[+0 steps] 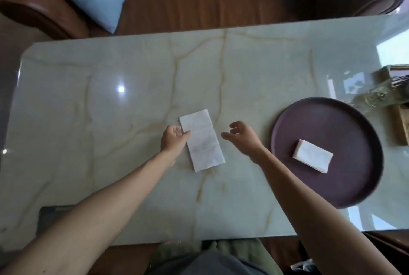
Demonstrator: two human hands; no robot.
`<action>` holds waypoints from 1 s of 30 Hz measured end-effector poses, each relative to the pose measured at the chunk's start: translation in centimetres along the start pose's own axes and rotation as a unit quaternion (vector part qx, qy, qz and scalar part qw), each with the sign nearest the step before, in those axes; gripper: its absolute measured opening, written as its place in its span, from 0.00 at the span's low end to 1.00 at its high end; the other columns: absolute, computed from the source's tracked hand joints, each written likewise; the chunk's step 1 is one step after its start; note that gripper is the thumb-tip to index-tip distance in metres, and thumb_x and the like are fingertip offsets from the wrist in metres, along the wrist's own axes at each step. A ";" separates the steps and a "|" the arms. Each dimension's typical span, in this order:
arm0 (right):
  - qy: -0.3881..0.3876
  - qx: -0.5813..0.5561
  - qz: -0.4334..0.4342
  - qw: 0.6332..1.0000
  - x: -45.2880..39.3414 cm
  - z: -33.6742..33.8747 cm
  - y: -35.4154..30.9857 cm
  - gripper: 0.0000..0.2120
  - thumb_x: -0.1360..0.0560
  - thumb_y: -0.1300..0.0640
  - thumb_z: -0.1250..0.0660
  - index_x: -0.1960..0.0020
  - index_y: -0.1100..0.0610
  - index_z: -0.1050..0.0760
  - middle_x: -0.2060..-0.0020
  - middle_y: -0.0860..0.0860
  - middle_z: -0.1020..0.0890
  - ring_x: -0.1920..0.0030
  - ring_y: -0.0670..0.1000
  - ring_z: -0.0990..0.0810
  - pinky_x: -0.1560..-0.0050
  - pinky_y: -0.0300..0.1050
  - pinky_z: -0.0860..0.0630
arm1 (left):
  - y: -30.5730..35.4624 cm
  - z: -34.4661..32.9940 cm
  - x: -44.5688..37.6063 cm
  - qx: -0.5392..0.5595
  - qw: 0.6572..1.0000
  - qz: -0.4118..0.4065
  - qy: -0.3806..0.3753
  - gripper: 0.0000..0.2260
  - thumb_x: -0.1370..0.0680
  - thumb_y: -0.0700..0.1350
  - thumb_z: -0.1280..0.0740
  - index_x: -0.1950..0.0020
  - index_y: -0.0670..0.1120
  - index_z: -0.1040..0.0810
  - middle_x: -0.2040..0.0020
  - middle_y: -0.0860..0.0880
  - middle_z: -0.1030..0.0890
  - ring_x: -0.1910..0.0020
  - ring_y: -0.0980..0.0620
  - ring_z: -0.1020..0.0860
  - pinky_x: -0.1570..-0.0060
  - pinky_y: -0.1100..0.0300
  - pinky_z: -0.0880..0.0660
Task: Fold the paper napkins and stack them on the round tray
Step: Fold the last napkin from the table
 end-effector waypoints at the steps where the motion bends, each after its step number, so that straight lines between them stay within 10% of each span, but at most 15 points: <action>1: -0.017 -0.005 -0.008 1.000 -0.1 -1.3 -0.1 0.28 0.26 0.51 0.25 0.30 0.58 0.28 0.41 0.53 0.22 0.42 0.54 0.21 0.44 0.47 0.24 | -1.0 0.5 -0.3 0.009 1.000 0.016 -0.003 0.19 0.30 0.51 0.23 0.45 0.48 0.26 0.46 0.45 0.19 0.49 0.45 0.19 0.46 0.52 0.21; 8: 0.021 -0.087 -0.077 0.993 -0.6 -7.2 0.1 0.28 0.26 0.58 0.26 0.31 0.61 0.31 0.40 0.58 0.21 0.42 0.58 0.20 0.42 0.51 0.23 | -3.7 0.4 -0.3 0.136 0.980 0.104 -0.101 0.23 0.27 0.48 0.23 0.38 0.43 0.27 0.46 0.41 0.18 0.58 0.48 0.20 0.55 0.54 0.22; 14: 0.047 -0.068 -0.085 0.993 -0.6 -9.6 0.4 0.09 0.29 0.61 0.28 0.52 0.66 0.20 0.58 0.59 0.16 0.56 0.60 0.17 0.59 0.53 0.22 | -4.6 -0.3 0.3 0.180 0.957 0.152 -0.172 0.23 0.23 0.43 0.26 0.32 0.39 0.29 0.52 0.44 0.20 0.61 0.51 0.22 0.60 0.59 0.24; 18: 0.064 0.131 0.007 0.989 0.6 -8.8 -1.5 0.10 0.25 0.56 0.33 0.54 0.64 0.23 0.58 0.58 0.19 0.56 0.59 0.21 0.61 0.46 0.33 | -2.3 2.2 0.2 -0.045 0.990 -0.060 -0.116 0.23 0.26 0.44 0.25 0.33 0.42 0.26 0.43 0.45 0.20 0.47 0.49 0.21 0.46 0.58 0.25; 23: -0.018 0.367 0.177 0.913 2.9 -7.9 -6.1 0.06 0.20 0.55 0.38 0.50 0.57 0.26 0.52 0.58 0.17 0.49 0.63 0.20 0.54 0.50 0.30 | 6.2 4.5 2.2 -0.304 0.815 -0.474 -0.136 0.30 0.29 0.48 0.25 0.28 0.47 0.26 0.24 0.46 0.30 0.23 0.44 0.34 0.27 0.51 0.37; 26: -0.034 0.456 0.243 0.856 4.3 -7.2 -8.6 0.07 0.18 0.55 0.40 0.47 0.55 0.24 0.51 0.54 0.16 0.46 0.59 0.18 0.44 0.52 0.28 | 9.2 4.8 2.9 -0.429 0.722 -0.498 -0.214 0.27 0.27 0.51 0.26 0.29 0.51 0.25 0.24 0.50 0.29 0.21 0.48 0.38 0.27 0.50 0.40; 30: -0.031 0.482 0.258 0.837 5.6 -5.7 -11.0 0.08 0.19 0.56 0.39 0.48 0.56 0.22 0.53 0.53 0.17 0.48 0.58 0.19 0.43 0.52 0.27 | 11.0 5.7 3.0 -0.456 0.710 -0.480 -0.241 0.12 0.22 0.54 0.31 0.42 0.51 0.18 0.44 0.51 0.16 0.41 0.48 0.20 0.40 0.53 0.29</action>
Point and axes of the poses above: each hand's wrist, its own x-axis away from the middle knuckle, its own z-axis out of the back of the hand, y = z × x, the point moved 5 cm from there along -x, towards the middle knuckle
